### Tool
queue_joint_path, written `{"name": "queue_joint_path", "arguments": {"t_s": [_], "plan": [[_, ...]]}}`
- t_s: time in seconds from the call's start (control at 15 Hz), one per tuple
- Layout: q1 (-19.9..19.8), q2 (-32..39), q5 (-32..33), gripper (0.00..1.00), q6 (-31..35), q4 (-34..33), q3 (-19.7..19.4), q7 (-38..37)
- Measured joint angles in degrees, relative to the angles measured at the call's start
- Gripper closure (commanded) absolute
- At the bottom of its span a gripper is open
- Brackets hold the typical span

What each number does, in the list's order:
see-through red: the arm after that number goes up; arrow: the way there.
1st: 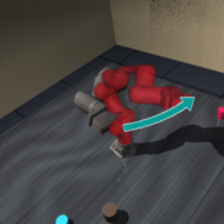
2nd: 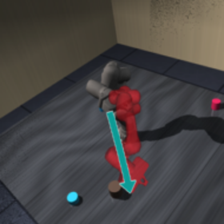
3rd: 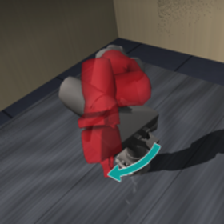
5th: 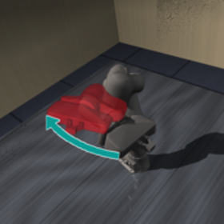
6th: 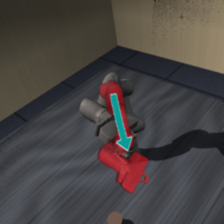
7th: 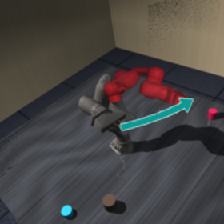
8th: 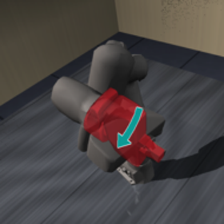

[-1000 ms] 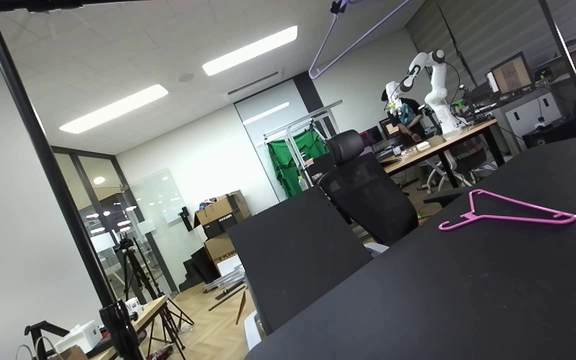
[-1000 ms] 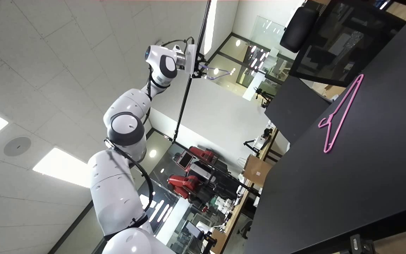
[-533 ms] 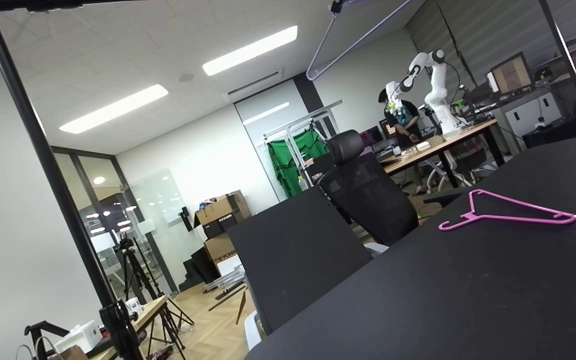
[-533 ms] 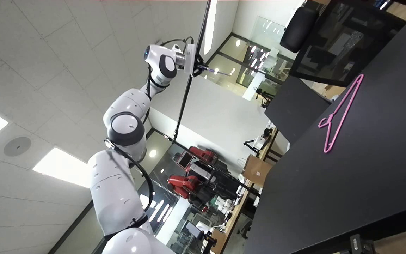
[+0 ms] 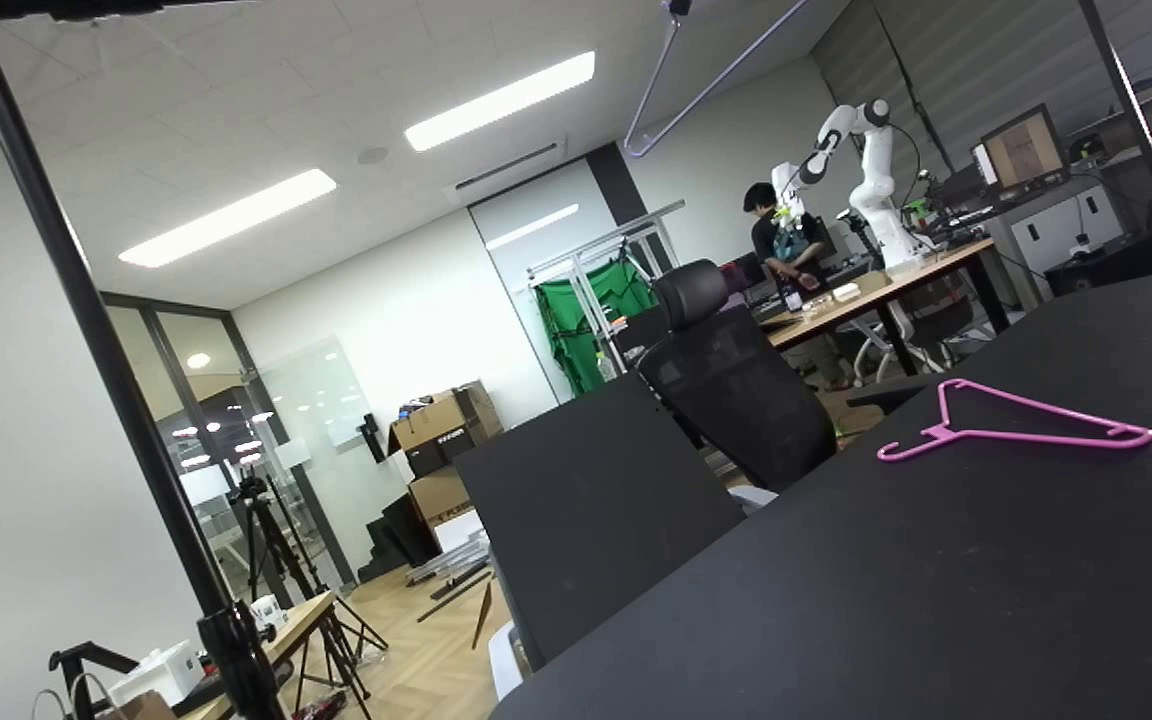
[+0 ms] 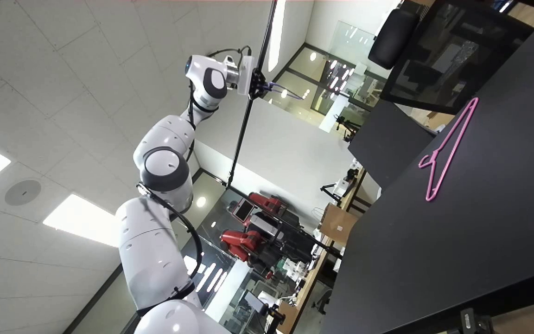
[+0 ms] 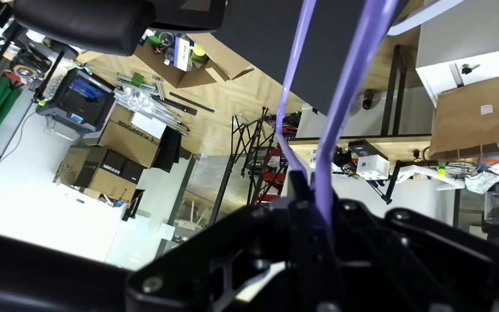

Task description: Unhook the hanger from the rail

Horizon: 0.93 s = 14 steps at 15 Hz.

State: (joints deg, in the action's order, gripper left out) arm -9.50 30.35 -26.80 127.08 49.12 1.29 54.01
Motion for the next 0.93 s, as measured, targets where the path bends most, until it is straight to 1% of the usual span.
{"name": "queue_joint_path", "arguments": {"t_s": [0.27, 0.93], "plan": [[0.00, 0.00, -0.05, 0.98, -2.14, -1.28, -0.28, -0.72], [-0.18, -0.04, -1.66, 0.98, -2.07, -3.15, -0.27, -1.75]]}}
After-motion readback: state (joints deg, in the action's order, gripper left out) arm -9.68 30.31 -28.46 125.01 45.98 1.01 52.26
